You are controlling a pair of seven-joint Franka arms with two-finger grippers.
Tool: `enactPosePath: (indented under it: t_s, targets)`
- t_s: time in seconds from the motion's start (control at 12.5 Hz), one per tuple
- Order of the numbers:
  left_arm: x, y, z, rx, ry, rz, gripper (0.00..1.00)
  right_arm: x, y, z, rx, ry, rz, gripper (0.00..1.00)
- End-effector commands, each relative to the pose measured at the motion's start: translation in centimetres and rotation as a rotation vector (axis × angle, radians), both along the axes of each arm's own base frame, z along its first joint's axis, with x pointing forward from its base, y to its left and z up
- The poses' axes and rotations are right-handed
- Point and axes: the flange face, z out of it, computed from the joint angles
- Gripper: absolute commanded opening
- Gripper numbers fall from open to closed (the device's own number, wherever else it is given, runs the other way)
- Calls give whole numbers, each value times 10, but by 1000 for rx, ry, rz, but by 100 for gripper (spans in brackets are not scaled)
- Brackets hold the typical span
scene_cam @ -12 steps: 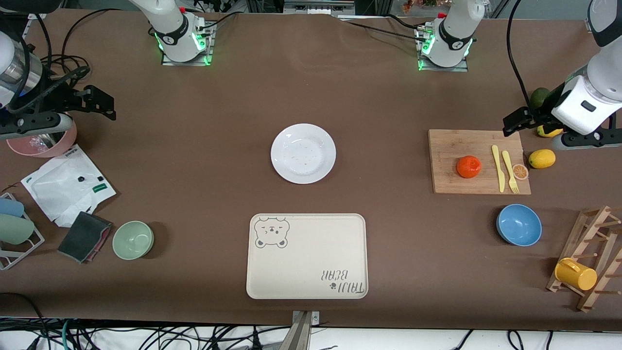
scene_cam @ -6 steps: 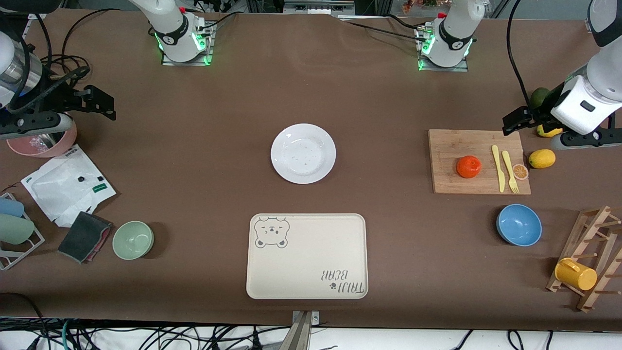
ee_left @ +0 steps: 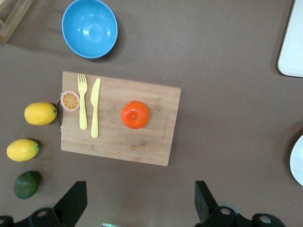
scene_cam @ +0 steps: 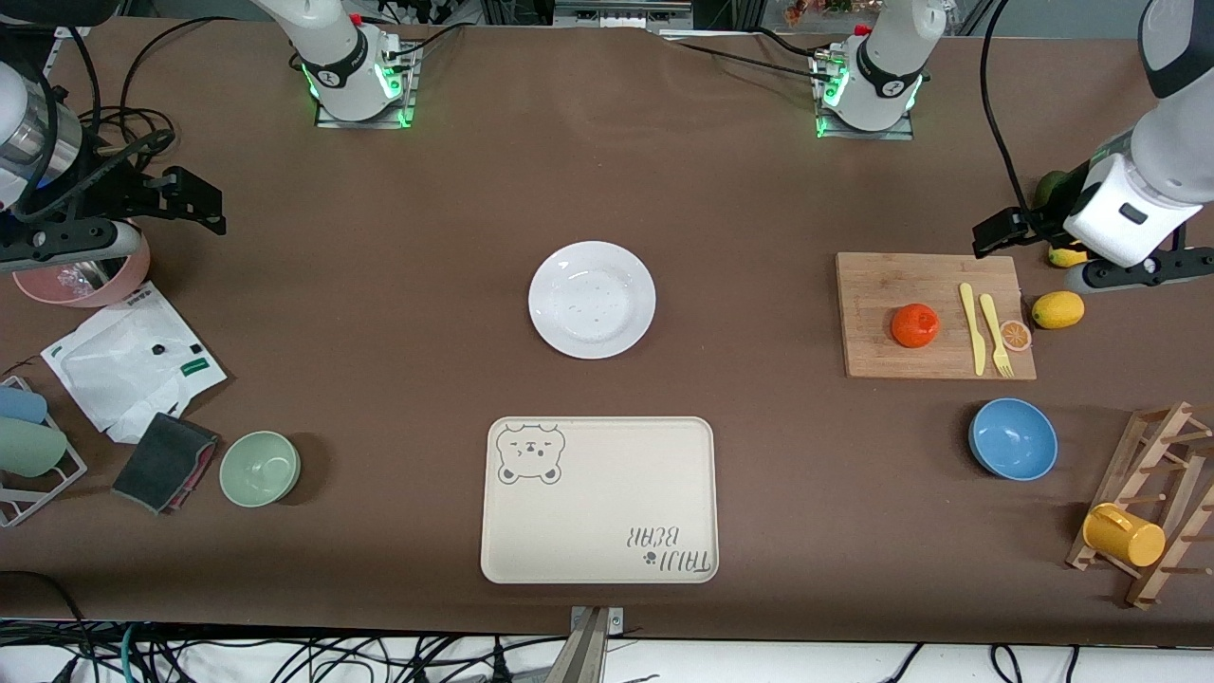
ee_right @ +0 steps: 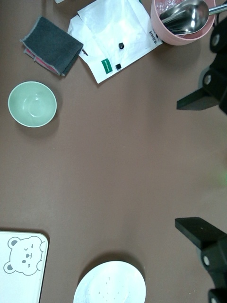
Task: Place orange and plate with both arms
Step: 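Lower the left gripper over the orange on the cutting board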
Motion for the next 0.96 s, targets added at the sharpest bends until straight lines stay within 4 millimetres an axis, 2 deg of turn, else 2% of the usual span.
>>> enactPosePath:
  t_s: [0.0, 0.16, 0.32, 0.4, 0.56, 0.72, 0.88]
  targets:
    - [9, 2, -36, -8, 90, 15, 100, 1, 0, 5, -9, 0, -8, 100]
    - [18, 5, -63, -29, 130, -62, 100, 1, -1, 5, -7, -2, -9, 100]
    - [29, 17, -90, -40, 130, -56, 100, 1, 0, 5, -7, -3, -8, 100]
    - [34, 32, -110, -48, 131, -50, 100, 1, 0, 6, -7, -6, -9, 100]
    - [30, 47, -161, -50, 75, -92, 100, 1, 0, 6, -7, -8, -8, 100]
    - [20, 48, -217, -33, 17, -113, 100, 1, 0, 6, -7, -8, -8, 100]
    - [18, 49, -252, -8, -26, -139, 100, 1, 0, 6, -7, -9, -8, 100]
